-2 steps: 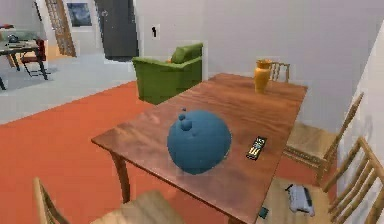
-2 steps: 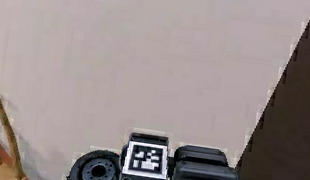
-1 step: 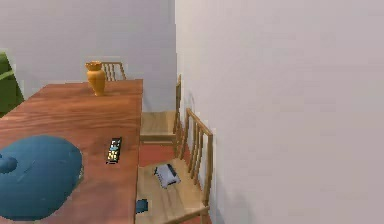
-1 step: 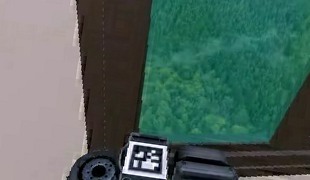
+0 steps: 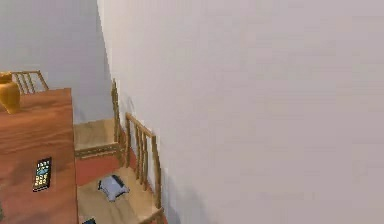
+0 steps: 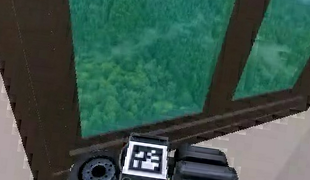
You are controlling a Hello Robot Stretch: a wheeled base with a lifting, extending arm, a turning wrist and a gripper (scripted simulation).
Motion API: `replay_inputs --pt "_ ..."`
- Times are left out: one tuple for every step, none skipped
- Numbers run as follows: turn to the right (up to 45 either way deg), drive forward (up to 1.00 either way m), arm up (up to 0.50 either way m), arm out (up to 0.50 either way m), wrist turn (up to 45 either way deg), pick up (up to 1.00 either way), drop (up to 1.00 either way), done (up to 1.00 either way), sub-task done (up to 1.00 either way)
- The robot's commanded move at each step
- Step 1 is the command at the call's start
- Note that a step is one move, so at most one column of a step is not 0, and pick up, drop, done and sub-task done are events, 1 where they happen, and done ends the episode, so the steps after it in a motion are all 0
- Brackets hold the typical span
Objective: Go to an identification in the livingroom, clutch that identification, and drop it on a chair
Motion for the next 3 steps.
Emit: replay_inputs --pt "-45.0 0.00 0.00 0.00 0.0 0.00 0.00 0.00 0.00" --pt "-45.0 0.00 0.00 0.00 0.0 0.00 0.00 0.00 0.00" --pt "-21.0 0.00 0.00 0.00 0.0 0.00 0.00 0.00 0.00"
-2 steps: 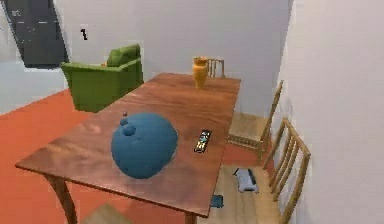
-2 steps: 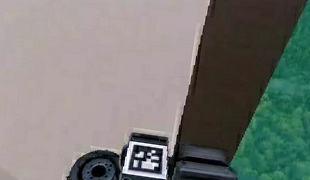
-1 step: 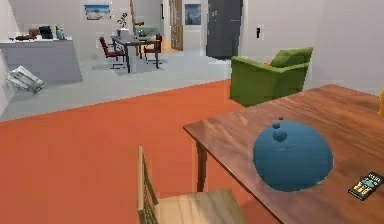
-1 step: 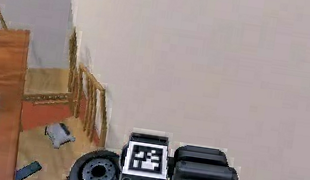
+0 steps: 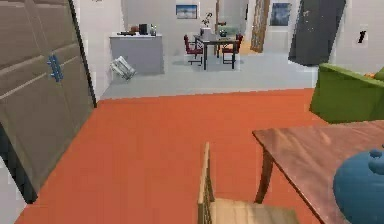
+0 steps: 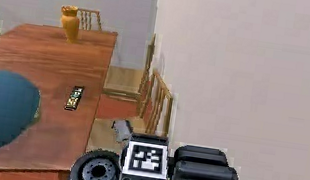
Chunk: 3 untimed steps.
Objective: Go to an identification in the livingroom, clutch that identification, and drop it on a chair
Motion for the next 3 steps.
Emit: replay_inputs --pt "45.0 0.00 0.00 0.00 0.0 0.00 0.00 0.00 0.00" --pt "45.0 0.00 0.00 0.00 0.0 0.00 0.00 0.00 0.00" --pt "24.0 0.00 0.00 0.00 0.0 0.00 0.00 0.00 0.00"
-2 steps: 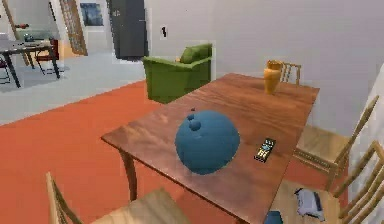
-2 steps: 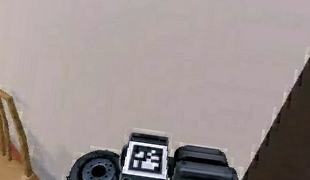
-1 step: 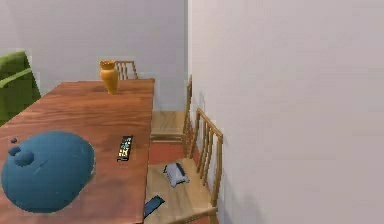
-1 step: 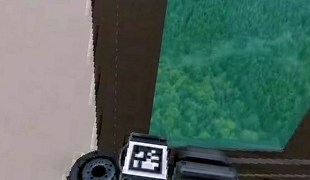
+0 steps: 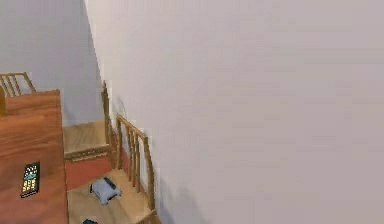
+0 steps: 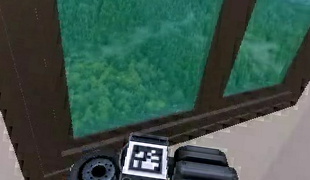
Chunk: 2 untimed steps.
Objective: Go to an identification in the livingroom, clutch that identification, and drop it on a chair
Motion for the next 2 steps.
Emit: replay_inputs --pt "-45.0 0.00 0.00 0.00 0.0 0.00 0.00 0.00 0.00" --pt "-45.0 0.00 0.00 0.00 0.0 0.00 0.00 0.00 0.00"
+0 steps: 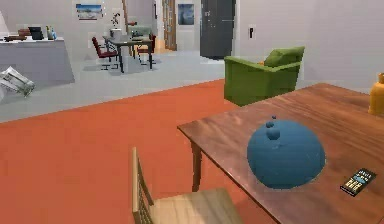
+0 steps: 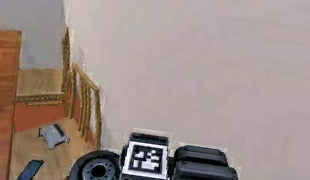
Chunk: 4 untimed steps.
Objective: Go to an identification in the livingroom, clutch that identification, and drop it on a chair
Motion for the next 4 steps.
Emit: replay_inputs --pt "-24.0 0.00 0.00 0.00 0.0 0.00 0.00 0.00 0.00" --pt "-30.0 0.00 0.00 0.00 0.0 0.00 0.00 0.00 0.00" --pt "0.0 0.35 0.00 0.00 0.0 0.00 0.00 0.00 0.00" --pt "3.0 0.00 0.00 0.00 0.0 0.00 0.00 0.00 0.00"
